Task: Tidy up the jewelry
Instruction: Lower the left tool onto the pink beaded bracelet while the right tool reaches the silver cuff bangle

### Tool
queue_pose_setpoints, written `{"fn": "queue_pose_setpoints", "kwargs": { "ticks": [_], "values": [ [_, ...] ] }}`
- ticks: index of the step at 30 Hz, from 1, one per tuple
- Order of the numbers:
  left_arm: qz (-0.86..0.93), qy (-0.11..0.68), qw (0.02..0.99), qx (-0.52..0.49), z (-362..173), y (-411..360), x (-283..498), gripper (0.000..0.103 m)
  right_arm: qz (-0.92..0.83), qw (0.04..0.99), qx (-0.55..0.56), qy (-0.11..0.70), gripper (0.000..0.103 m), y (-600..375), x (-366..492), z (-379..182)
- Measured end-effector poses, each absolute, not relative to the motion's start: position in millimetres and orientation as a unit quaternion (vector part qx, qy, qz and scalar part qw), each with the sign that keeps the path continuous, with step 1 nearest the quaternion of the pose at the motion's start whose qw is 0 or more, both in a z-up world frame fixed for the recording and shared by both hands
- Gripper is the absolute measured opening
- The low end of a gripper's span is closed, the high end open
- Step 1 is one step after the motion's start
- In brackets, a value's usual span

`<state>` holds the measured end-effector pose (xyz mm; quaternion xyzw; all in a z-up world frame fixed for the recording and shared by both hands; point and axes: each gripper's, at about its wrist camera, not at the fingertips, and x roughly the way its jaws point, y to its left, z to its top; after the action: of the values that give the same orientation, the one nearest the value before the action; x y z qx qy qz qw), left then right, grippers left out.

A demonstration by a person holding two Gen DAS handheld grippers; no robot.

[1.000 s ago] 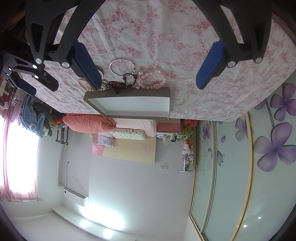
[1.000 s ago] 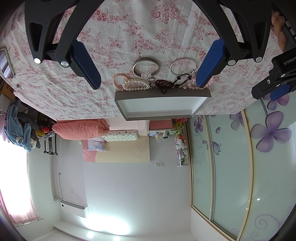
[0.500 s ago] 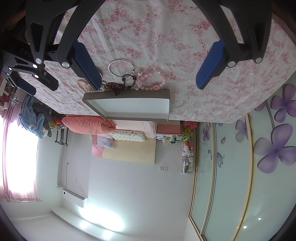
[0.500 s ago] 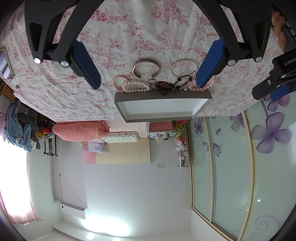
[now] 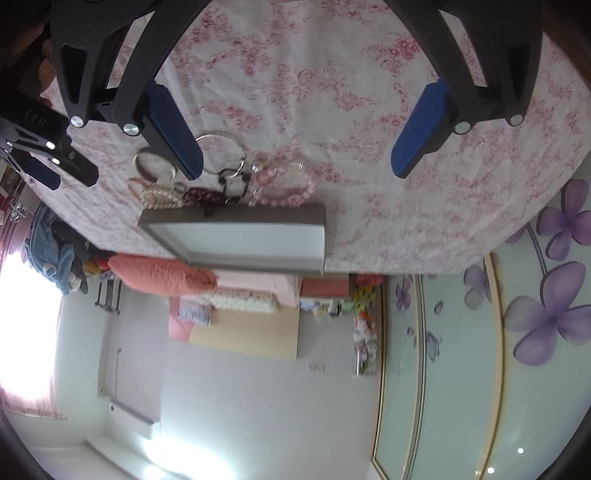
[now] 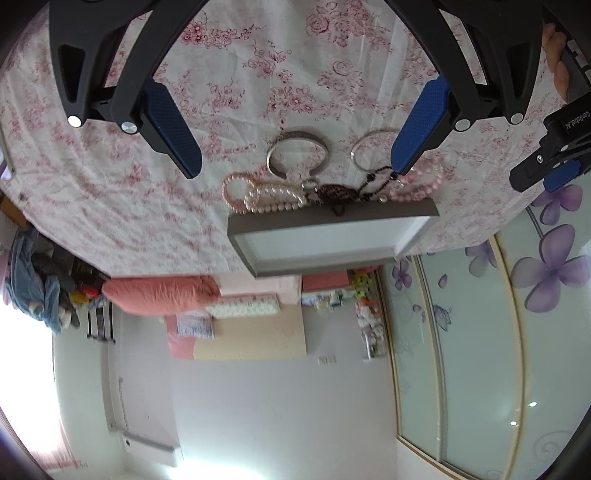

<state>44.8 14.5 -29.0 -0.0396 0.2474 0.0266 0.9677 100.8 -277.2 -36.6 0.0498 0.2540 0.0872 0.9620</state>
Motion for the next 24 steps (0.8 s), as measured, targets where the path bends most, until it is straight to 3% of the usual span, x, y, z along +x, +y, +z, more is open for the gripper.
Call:
{"fn": "queue_pose_setpoints", "kwargs": {
  "ticks": [3,11,14,19,24],
  "values": [
    [0.026,0.270,0.962,-0.043,-34.5,17.5,57.7,0.099,0.081,0.953,0.057,0.286,0.100,-279.2,116.6,-44.1],
    [0.011,0.319,0.947,-0.042,-44.0,26.8,93.3,0.099,0.074,0.922,0.047,0.378,0.068,-274.4,162.0,-69.3],
    [0.007,0.333,0.942,-0.035,-43.6,31.8,108.3,0.099,0.074,0.910,0.047,0.405,0.063,-271.7,176.9,-75.6],
    [0.011,0.356,0.934,-0.032,-43.7,43.2,132.0,0.099,0.085,0.900,0.042,0.425,0.063,-266.2,184.4,-79.5],
    [0.016,0.372,0.927,-0.037,-47.4,53.9,150.9,0.099,0.098,0.890,0.037,0.445,0.077,-258.0,184.5,-84.5]
  ]
}}
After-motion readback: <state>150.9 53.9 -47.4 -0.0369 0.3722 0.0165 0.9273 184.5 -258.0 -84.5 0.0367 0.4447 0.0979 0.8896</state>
